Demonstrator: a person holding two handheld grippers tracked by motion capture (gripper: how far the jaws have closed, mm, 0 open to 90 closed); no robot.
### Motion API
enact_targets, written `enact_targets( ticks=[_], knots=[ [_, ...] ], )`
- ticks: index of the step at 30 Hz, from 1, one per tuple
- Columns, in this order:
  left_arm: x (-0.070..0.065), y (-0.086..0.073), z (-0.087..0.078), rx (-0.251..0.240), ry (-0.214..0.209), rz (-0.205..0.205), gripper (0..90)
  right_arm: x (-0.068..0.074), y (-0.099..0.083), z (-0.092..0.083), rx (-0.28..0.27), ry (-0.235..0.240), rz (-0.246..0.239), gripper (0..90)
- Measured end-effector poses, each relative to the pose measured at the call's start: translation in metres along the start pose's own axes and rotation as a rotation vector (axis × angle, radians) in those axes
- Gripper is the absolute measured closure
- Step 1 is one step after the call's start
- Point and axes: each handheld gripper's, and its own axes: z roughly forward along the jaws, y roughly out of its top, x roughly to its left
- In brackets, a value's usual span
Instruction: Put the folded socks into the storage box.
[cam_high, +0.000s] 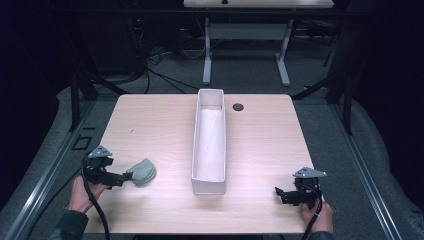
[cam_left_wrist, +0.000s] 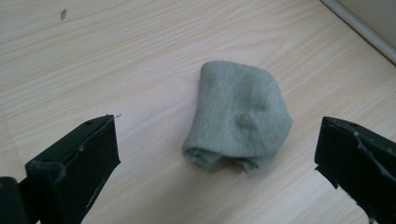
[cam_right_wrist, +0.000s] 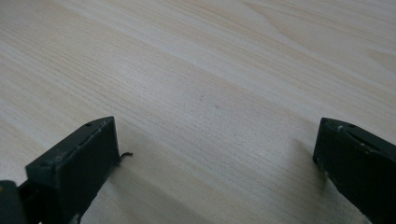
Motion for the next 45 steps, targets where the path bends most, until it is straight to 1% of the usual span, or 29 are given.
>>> enact_targets(
  ticks=[1, 3, 4, 5, 8, 9, 10, 11, 14, 15, 17, 18, 19, 20, 21, 22, 23, 26, 27, 28, 29, 31, 32, 34, 35, 36, 40, 43, 45],
  knots=[
    [-0.002, 0.005, 0.003, 0.017, -0.007, 0.012, 0.0, 0.0, 0.0, 0.0, 0.0, 0.0, 0.001, 0.0],
    [-0.004, 0.01, 0.008, 0.033, -0.017, 0.019, 0.0, 0.0, 0.0, 0.0, 0.0, 0.0, 0.0, 0.0],
    [-0.006, 0.014, 0.014, 0.053, -0.031, 0.026, 0.0, 0.0, 0.0, 0.0, 0.0, 0.001, 0.0, 0.0],
    [-0.006, 0.014, 0.014, 0.053, -0.031, 0.026, 0.0, 0.0, 0.0, 0.0, 0.0, 0.001, 0.0, 0.0],
    [-0.007, 0.017, 0.026, 0.096, -0.061, 0.029, 0.1, 0.0, 0.0, 0.0, 0.0, 0.003, -0.001, 0.0],
    [-0.007, 0.017, 0.028, 0.106, -0.066, 0.029, 0.1, 0.0, 0.0, 0.0, 0.0, 0.003, -0.001, 0.0],
    [-0.009, 0.018, 0.033, 0.118, -0.066, 0.028, 0.1, 0.0, 0.0, 0.0, 0.0, 0.003, -0.001, 0.0],
    [-0.009, 0.018, 0.033, 0.118, -0.066, 0.028, 0.2, 0.0, 0.0, 0.0, 0.0, 0.003, -0.001, 0.0],
    [-0.01, 0.02, 0.041, 0.149, -0.063, 0.033, 0.9, 0.0, 0.0, 0.0, -0.001, 0.003, -0.001, 0.0],
    [-0.011, 0.02, 0.043, 0.157, -0.066, 0.035, 6.2, 0.0, 0.0, 0.0, -0.001, 0.003, -0.001, 0.0],
    [-0.013, 0.019, 0.048, 0.173, -0.06, 0.04, 12.8, 0.0, 0.0, 0.0, 0.0, 0.003, -0.001, 0.0],
    [-0.013, 0.019, 0.048, 0.173, -0.06, 0.04, 16.0, 0.0, 0.0, 0.0, 0.0, 0.003, -0.001, 0.0],
    [-0.014, 0.018, 0.05, 0.189, -0.048, 0.047, 19.3, 0.0, 0.0, 0.0, 0.0, 0.003, -0.001, 0.0],
    [-0.015, 0.017, 0.052, 0.199, -0.041, 0.044, 22.3, 0.0, 0.0, 0.0, 0.0, 0.003, -0.001, 0.0],
    [-0.016, 0.016, 0.054, 0.207, -0.035, 0.048, 22.3, 0.0, 0.0, 0.0, 0.0, 0.003, -0.001, 0.0],
    [-0.016, 0.015, 0.055, 0.216, -0.024, 0.048, 26.4, 0.0, 0.0, 0.0, 0.0, 0.003, -0.001, 0.0],
    [-0.017, 0.015, 0.056, 0.223, -0.019, 0.052, 26.4, 0.0, 0.0, 0.0, 0.0, 0.003, -0.001, 0.0],
    [-0.018, 0.013, 0.057, 0.233, -0.004, 0.05, 32.5, 0.0, 0.0, 0.0, 0.0, 0.003, -0.001, 0.0],
    [-0.018, 0.013, 0.058, 0.237, -0.001, 0.056, 36.9, 0.0, 0.0, 0.0, 0.0, 0.003, -0.001, 0.0],
    [-0.018, 0.012, 0.058, 0.239, 0.002, 0.059, 36.9, 0.0, 0.0, 0.0, 0.0, 0.003, -0.001, 0.0],
    [-0.019, 0.011, 0.058, 0.24, 0.01, 0.063, 38.8, 0.0, 0.0, 0.0, 0.0, 0.003, -0.001, 0.0],
    [-0.021, 0.011, 0.058, 0.242, 0.024, 0.069, 43.9, 0.0, 0.0, 0.0, 0.0, 0.003, -0.001, 0.0],
    [-0.021, 0.011, 0.057, 0.241, 0.031, 0.073, 48.6, 0.0, 0.0, 0.0, 0.0, 0.003, -0.001, 0.0],
    [-0.021, 0.01, 0.057, 0.236, 0.035, 0.064, 50.2, 0.0, 0.0, 0.0, 0.0, 0.003, -0.001, 0.0],
    [-0.019, 0.009, 0.057, 0.224, 0.038, 0.048, 53.9, 0.0, 0.0, 0.0, 0.0, 0.003, -0.001, 0.0],
    [-0.019, 0.008, 0.056, 0.219, 0.041, 0.039, 55.2, 0.0, 0.0, 0.0, 0.0, 0.003, -0.001, 0.0],
    [-0.018, 0.007, 0.056, 0.208, 0.05, 0.027, 59.5, 0.0, 0.0, -0.001, 0.004, -0.001, -0.001, 0.0],
    [-0.018, 0.007, 0.055, 0.208, 0.052, 0.036, 61.1, 0.001, 0.0, -0.001, 0.007, -0.007, 0.001, 0.0],
    [-0.018, 0.007, 0.055, 0.206, 0.05, 0.036, 61.4, 0.001, 0.0, -0.001, 0.007, -0.007, 0.0, 0.0]
  ],
)
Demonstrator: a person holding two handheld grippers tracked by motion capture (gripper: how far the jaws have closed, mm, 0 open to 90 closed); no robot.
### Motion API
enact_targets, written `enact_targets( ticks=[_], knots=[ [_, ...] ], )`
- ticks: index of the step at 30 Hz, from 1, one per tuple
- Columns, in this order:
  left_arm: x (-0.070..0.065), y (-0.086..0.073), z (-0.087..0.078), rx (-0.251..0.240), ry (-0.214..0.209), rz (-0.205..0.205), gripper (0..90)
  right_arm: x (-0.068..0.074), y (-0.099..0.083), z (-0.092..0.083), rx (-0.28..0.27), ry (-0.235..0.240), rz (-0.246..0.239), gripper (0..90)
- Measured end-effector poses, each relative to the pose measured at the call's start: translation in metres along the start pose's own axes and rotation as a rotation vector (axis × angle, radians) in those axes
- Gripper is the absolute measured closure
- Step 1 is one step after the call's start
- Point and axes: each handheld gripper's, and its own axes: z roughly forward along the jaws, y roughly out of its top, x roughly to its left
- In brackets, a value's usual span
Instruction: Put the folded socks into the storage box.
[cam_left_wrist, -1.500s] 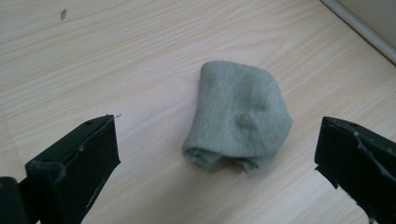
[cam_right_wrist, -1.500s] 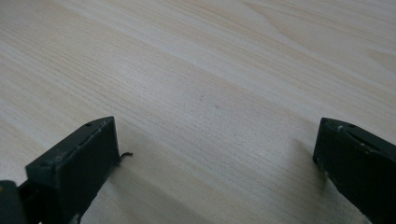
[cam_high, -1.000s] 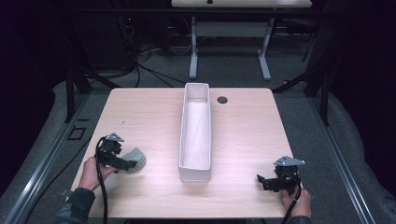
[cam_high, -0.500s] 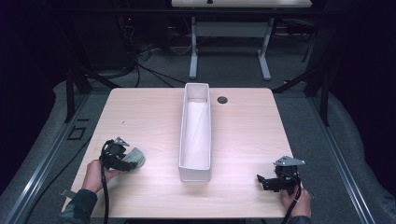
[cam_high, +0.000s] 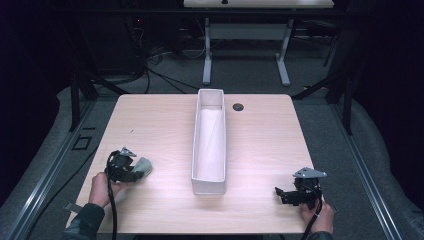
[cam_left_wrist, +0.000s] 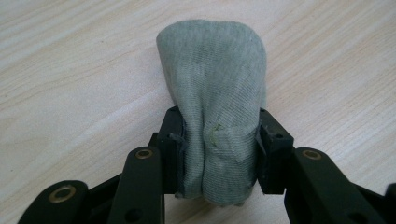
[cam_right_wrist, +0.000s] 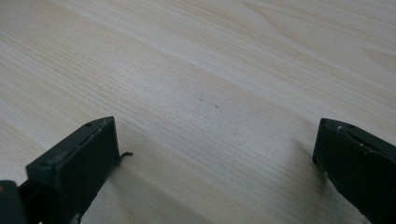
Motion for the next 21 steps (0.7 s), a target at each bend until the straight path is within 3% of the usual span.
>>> enact_targets(
  ticks=[11, 21],
  knots=[
    [0.001, 0.001, -0.003, 0.003, -0.001, -0.028, 62.8, -0.001, 0.0, 0.001, -0.007, 0.007, 0.001, 0.0],
    [-0.001, 0.003, -0.015, -0.041, 0.003, -0.017, 63.2, -0.001, 0.0, 0.001, -0.006, 0.011, -0.002, 0.0]
  ],
)
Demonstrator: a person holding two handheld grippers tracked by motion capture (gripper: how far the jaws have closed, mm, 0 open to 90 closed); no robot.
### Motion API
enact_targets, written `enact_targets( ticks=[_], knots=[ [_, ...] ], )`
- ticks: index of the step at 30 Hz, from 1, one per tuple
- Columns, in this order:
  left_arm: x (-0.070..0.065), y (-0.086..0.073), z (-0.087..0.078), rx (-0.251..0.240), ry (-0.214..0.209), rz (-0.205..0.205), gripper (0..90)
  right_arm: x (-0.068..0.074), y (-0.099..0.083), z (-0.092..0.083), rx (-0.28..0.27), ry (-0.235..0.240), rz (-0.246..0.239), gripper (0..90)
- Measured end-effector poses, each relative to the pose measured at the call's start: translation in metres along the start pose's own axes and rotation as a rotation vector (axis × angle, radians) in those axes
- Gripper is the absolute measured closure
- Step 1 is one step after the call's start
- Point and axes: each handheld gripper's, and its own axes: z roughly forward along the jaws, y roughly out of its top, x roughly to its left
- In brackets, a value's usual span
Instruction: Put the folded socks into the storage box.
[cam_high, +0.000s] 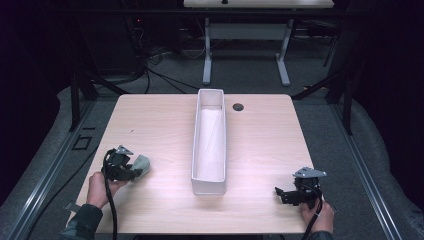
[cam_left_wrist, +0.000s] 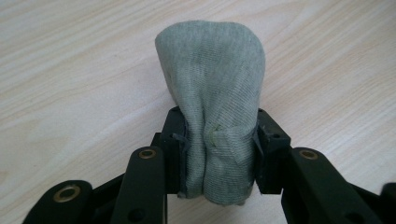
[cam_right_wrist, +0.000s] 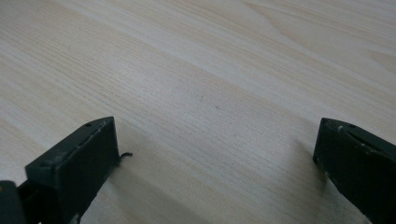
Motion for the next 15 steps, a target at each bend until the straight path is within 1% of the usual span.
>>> enact_targets(
  ticks=[4, 5, 6, 9, 12, 14, 15],
  knots=[
    [-0.001, 0.003, -0.008, -0.012, -0.001, 0.009, 63.2, 0.0, 0.0, 0.0, 0.0, -0.001, 0.0, 0.0],
    [-0.002, 0.003, -0.01, -0.017, 0.0, 0.003, 63.2, 0.0, 0.0, 0.0, 0.0, 0.0, -0.001, 0.0],
    [-0.001, 0.004, -0.012, -0.019, 0.001, 0.012, 63.2, 0.0, 0.0, 0.0, 0.0, 0.0, -0.001, 0.0],
    [-0.003, 0.007, -0.019, -0.034, 0.001, 0.022, 63.2, 0.0, 0.0, 0.0, 0.0, 0.0, 0.0, 0.0],
    [-0.005, 0.009, -0.025, -0.05, -0.001, 0.025, 63.2, 0.0, 0.0, 0.0, 0.0, 0.0, 0.0, 0.0],
    [-0.008, 0.011, -0.031, -0.057, -0.006, 0.039, 63.1, 0.0, 0.0, 0.0, 0.0, 0.0, 0.0, 0.0],
    [-0.008, 0.011, -0.031, -0.057, -0.006, 0.039, 63.1, 0.0, 0.0, 0.0, 0.0, 0.0, 0.0, 0.0]
  ],
)
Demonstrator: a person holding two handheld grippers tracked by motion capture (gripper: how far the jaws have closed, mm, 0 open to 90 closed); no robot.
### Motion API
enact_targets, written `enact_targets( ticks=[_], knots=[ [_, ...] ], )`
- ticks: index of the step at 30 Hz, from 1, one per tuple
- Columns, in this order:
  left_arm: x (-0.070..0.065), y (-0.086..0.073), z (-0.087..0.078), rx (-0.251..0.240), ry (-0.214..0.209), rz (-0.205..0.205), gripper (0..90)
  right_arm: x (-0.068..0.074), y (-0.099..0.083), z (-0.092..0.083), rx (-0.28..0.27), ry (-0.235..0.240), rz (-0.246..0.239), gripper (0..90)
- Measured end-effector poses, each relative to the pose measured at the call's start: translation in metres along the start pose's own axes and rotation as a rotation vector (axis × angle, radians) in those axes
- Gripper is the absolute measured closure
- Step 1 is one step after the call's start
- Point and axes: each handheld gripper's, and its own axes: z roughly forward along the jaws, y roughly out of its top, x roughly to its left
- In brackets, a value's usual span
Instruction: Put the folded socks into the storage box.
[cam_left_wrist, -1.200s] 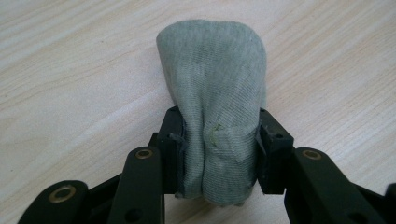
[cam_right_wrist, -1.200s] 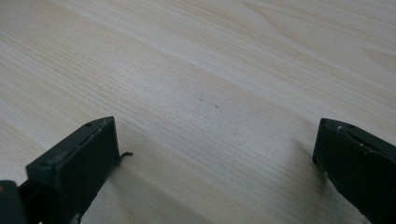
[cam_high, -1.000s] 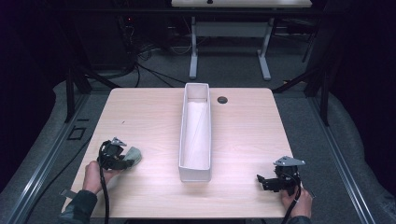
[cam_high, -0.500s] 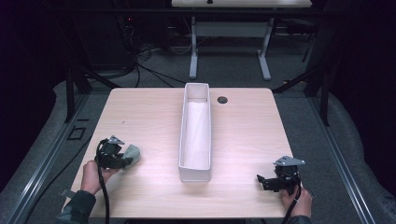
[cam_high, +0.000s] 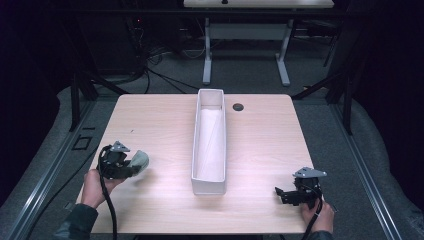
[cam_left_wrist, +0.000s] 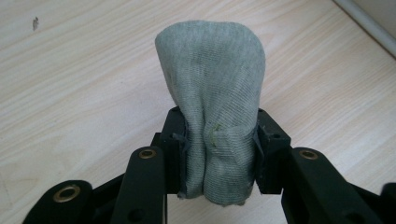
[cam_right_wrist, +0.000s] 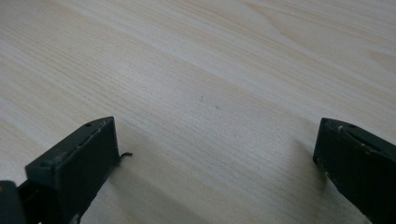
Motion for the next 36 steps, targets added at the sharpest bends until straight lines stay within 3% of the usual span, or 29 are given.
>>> enact_targets(
  ticks=[15, 36],
  knots=[
    [-0.019, 0.02, -0.025, -0.025, -0.014, 0.084, 63.1, 0.0, 0.0, 0.0, 0.0, 0.001, 0.0, 0.0],
    [-0.039, 0.049, -0.05, -0.046, -0.053, 0.161, 63.0, 0.0, 0.0, 0.0, 0.001, 0.0, 0.0, 0.0]
  ],
)
